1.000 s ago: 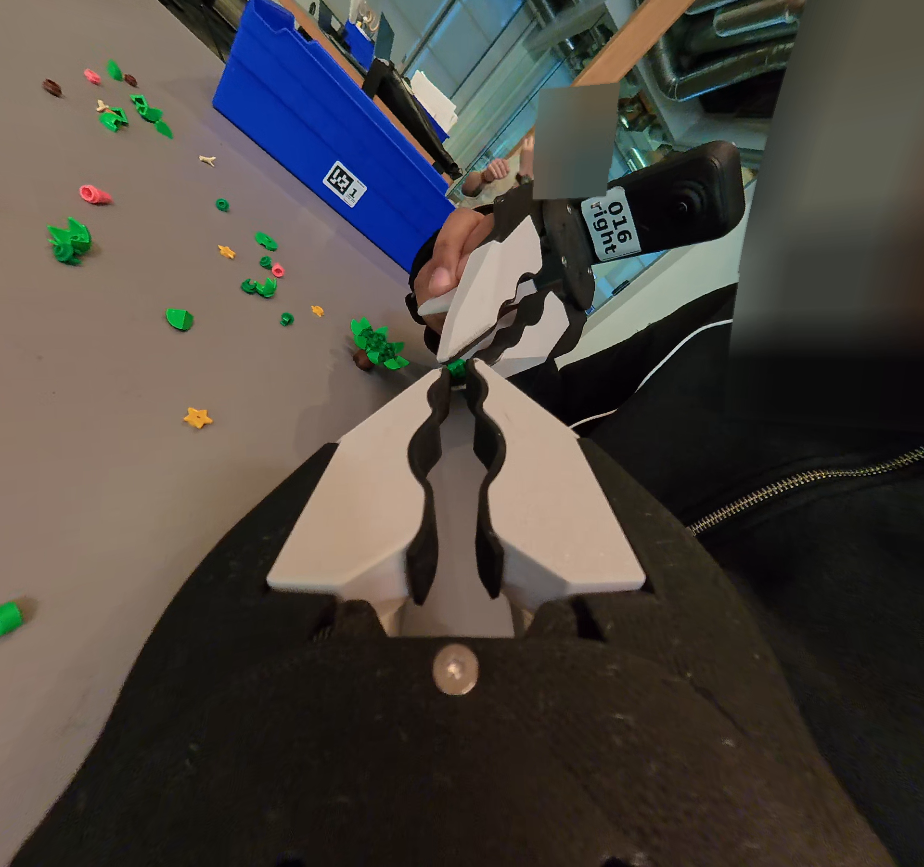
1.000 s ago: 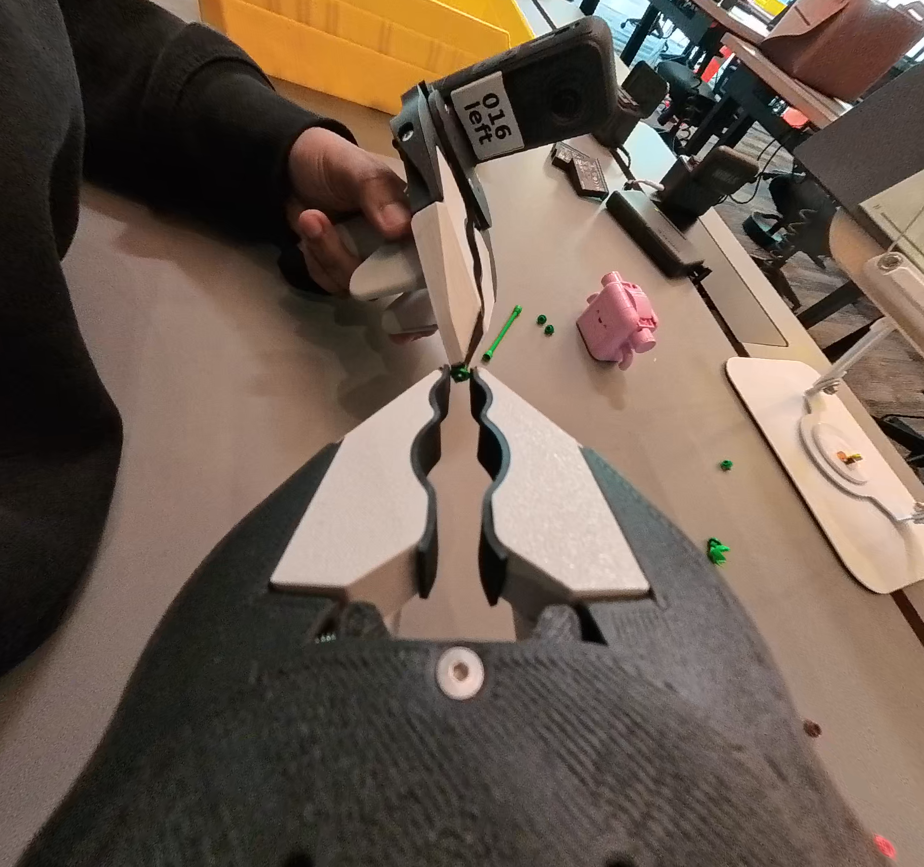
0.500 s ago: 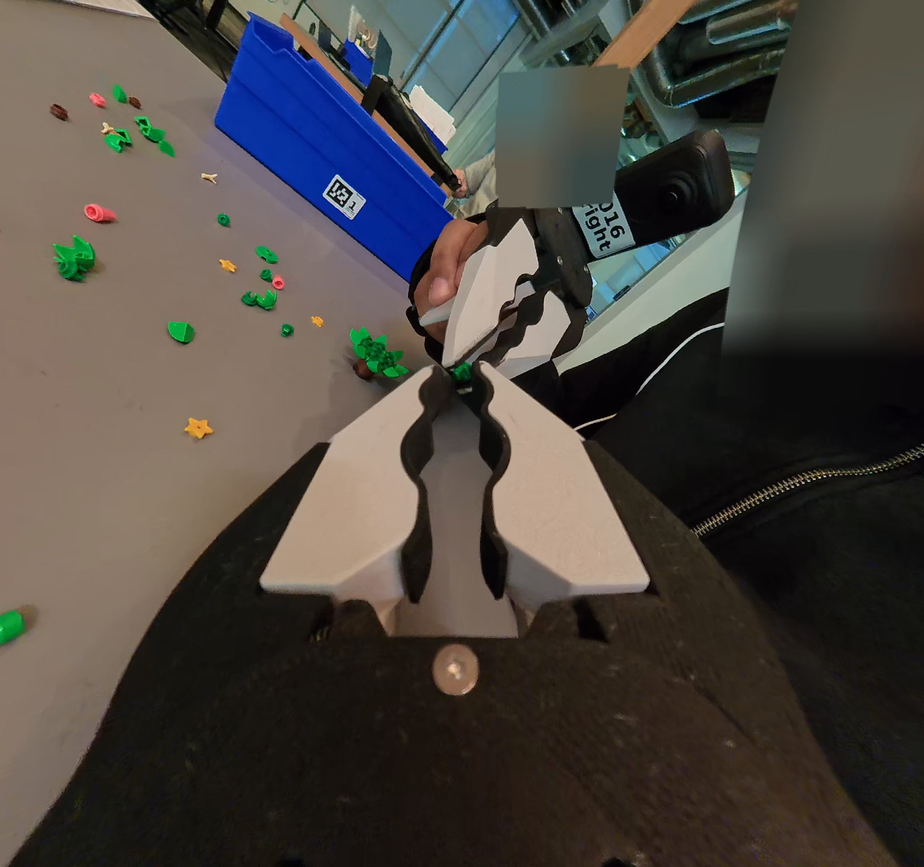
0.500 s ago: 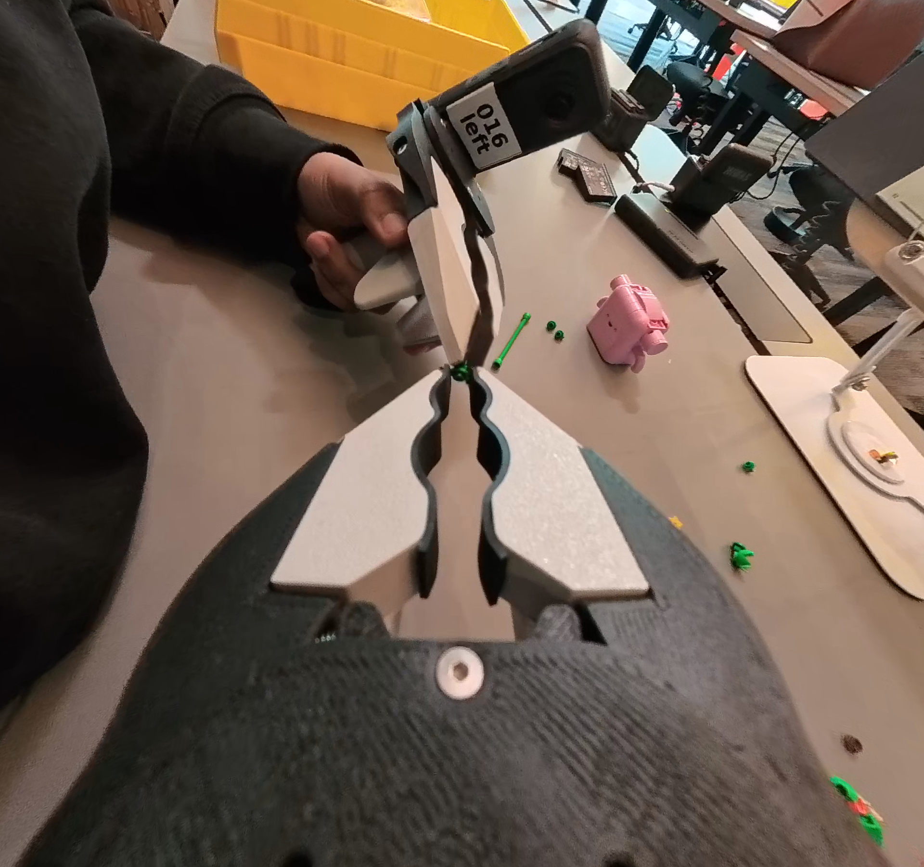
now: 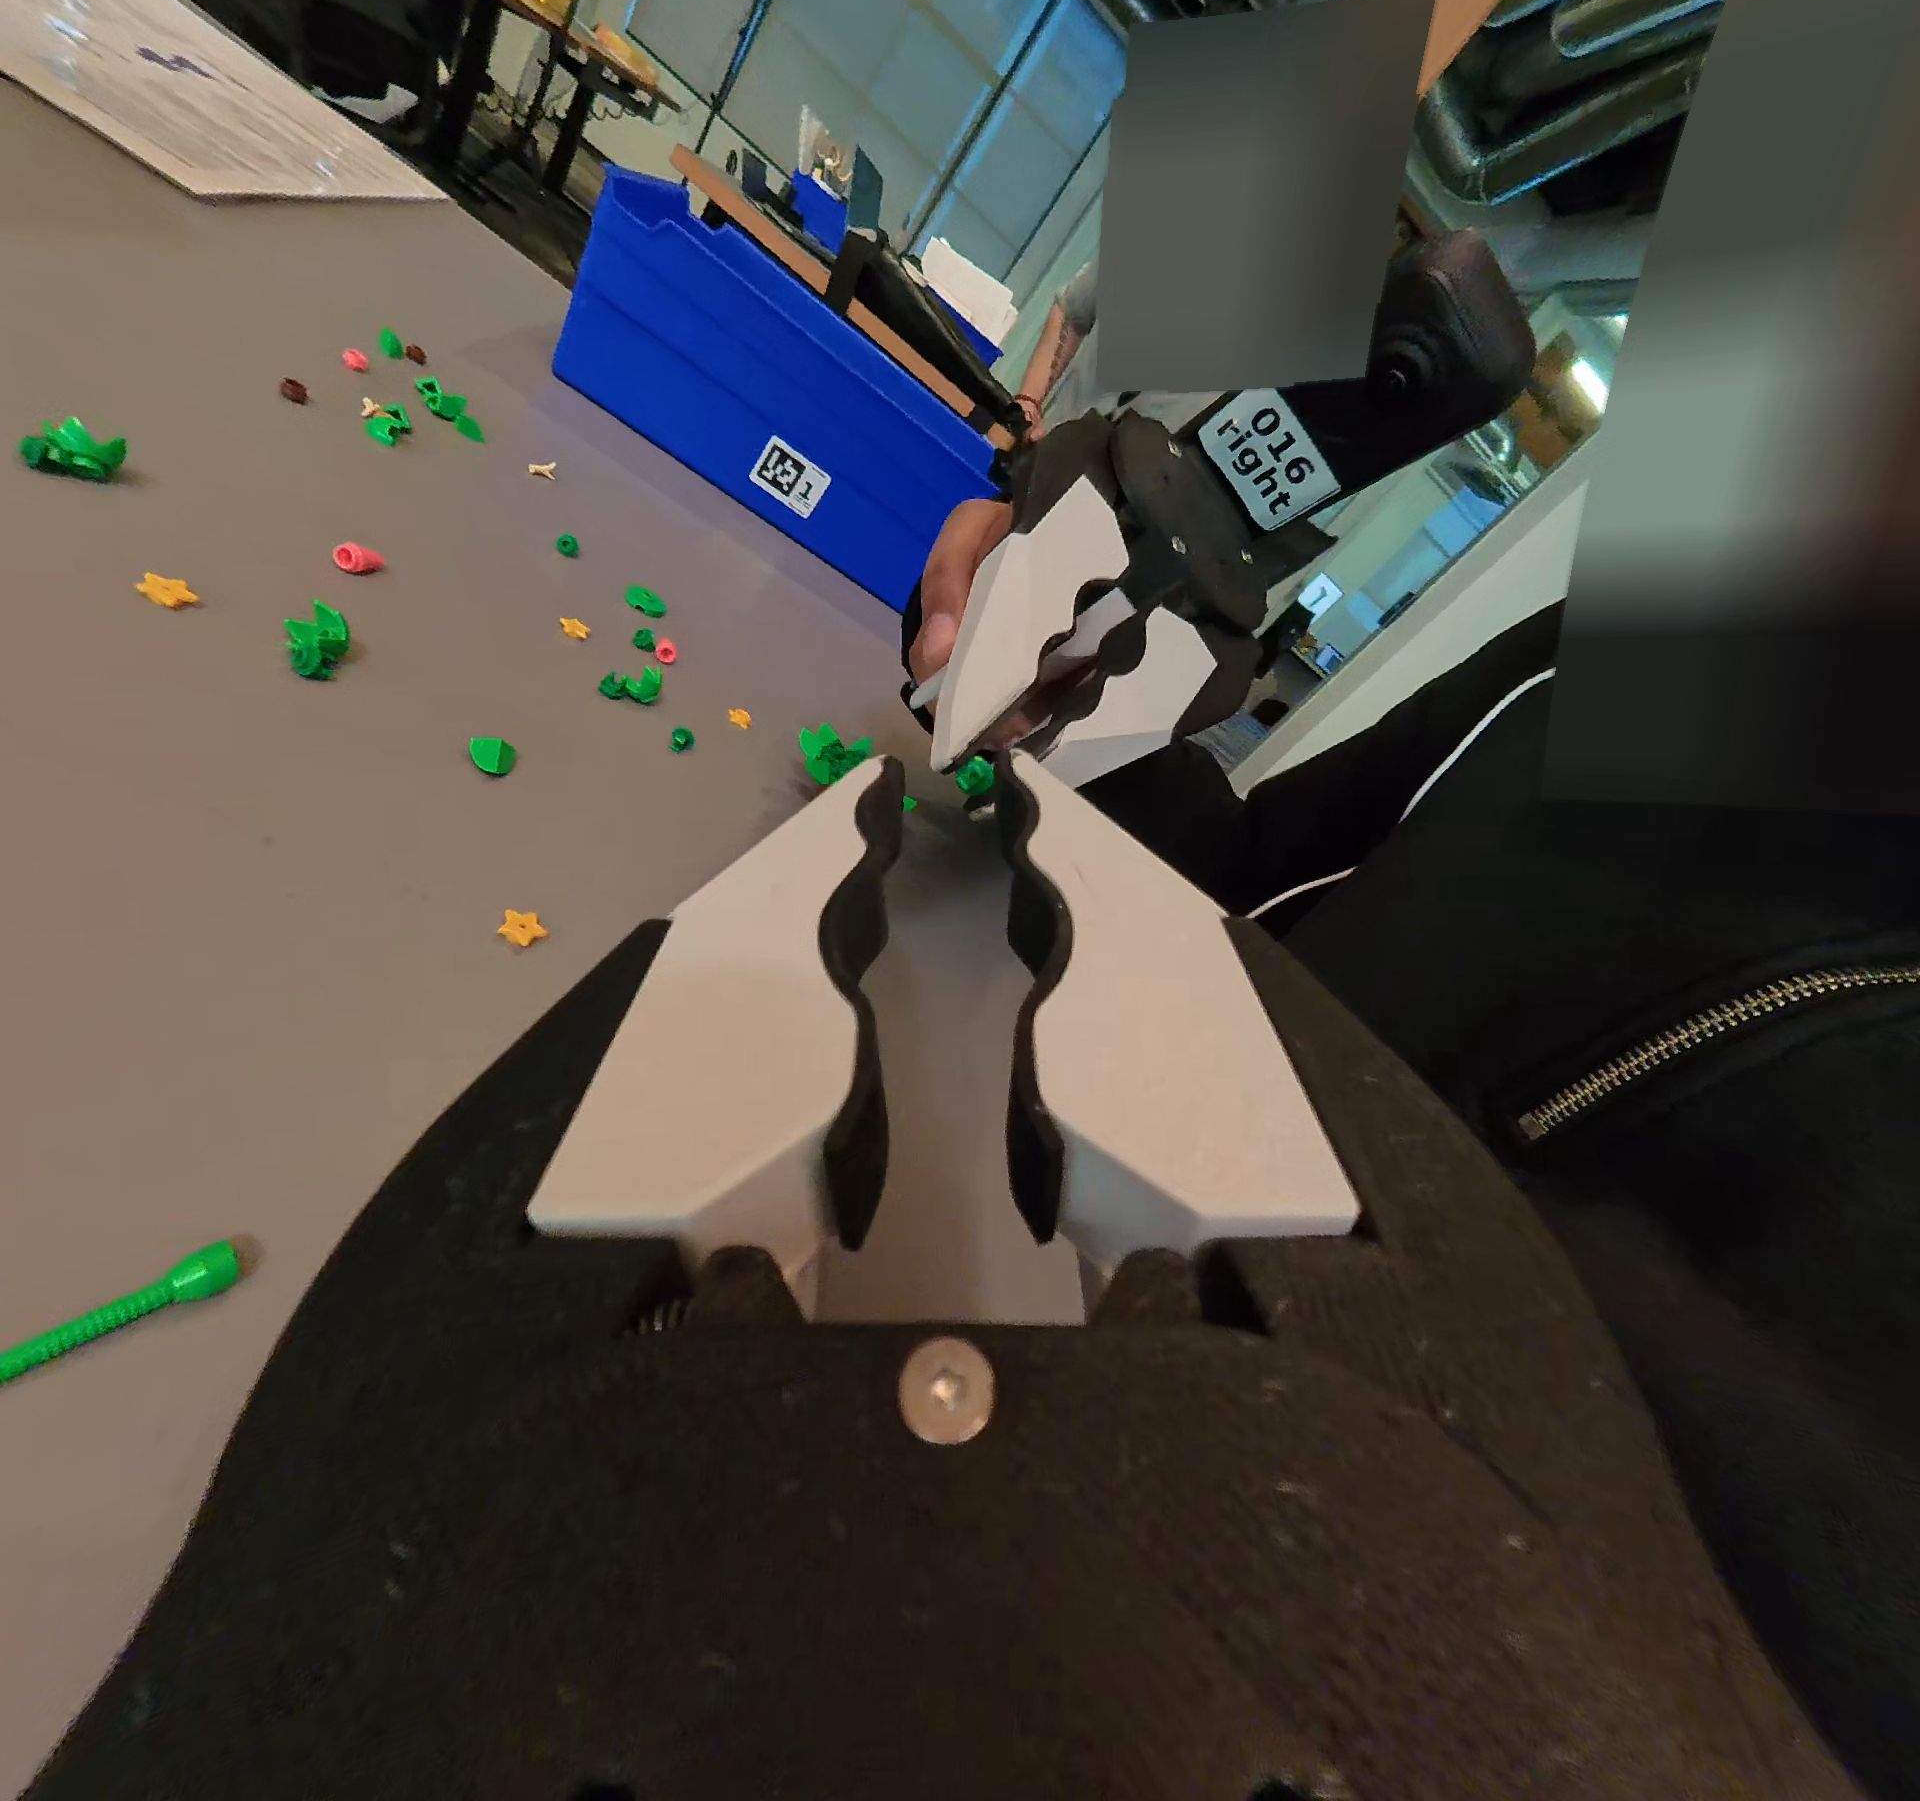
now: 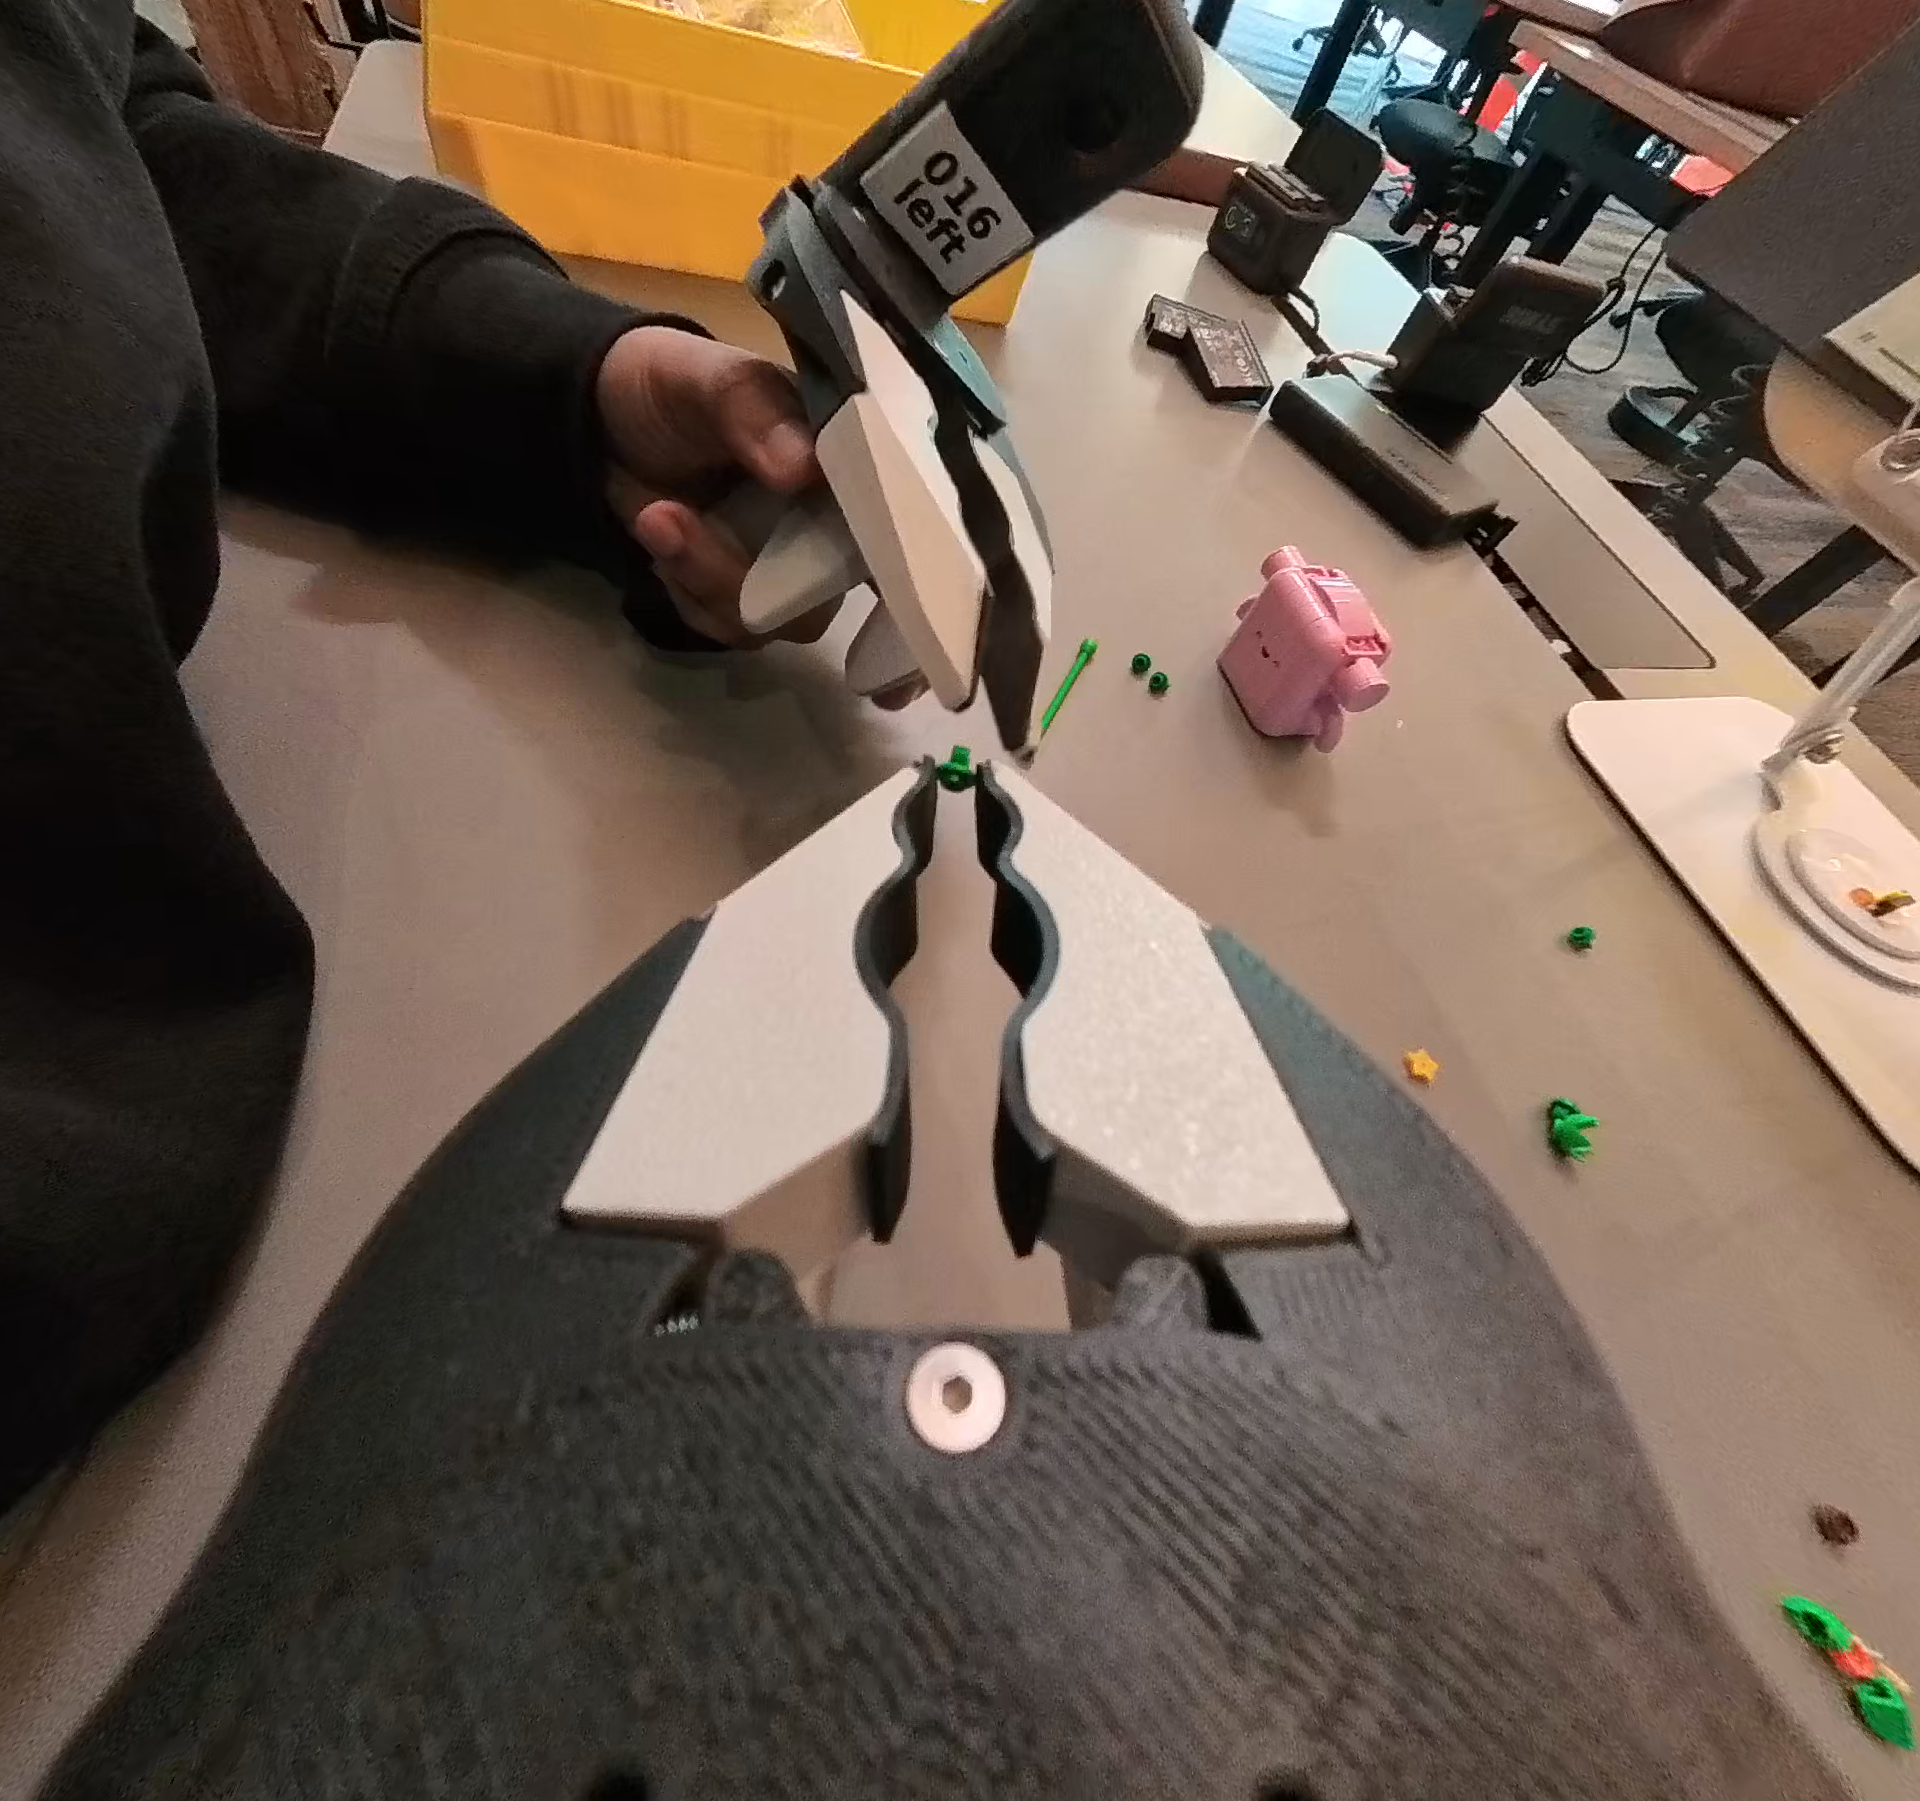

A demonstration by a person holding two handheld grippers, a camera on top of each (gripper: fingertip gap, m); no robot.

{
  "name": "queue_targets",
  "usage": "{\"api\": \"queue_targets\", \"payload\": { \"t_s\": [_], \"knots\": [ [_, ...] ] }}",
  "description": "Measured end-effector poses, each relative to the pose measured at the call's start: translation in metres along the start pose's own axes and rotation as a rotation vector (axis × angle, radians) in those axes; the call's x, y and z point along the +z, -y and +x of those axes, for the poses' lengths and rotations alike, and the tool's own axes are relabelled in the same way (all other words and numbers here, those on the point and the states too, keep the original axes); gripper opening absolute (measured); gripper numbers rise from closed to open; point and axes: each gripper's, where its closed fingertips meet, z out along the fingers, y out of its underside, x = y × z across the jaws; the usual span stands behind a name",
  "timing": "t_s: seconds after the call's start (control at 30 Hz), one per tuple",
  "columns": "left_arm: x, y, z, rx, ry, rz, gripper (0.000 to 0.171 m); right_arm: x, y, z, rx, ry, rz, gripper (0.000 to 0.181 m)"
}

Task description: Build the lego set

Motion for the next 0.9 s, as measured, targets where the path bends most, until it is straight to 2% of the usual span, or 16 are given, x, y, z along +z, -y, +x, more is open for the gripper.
{"api": "queue_targets", "payload": {
  "t_s": [0.57, 0.73, 0.9],
  "knots": [
    [-0.004, 0.007, -0.001, 0.111, 0.065, 0.027, 0.01, 0.0, 0.002, 0.001, 0.057, 0.018, 0.026, 0.005],
    [-0.007, 0.013, -0.001, 0.16, 0.096, 0.061, 0.008, -0.002, -0.006, 0.017, 0.143, -0.037, -0.004, 0.006],
    [-0.007, 0.011, -0.004, 0.222, 0.136, 0.041, 0.009, -0.005, -0.005, 0.022, 0.265, -0.01, 0.028, 0.005]
  ]
}}
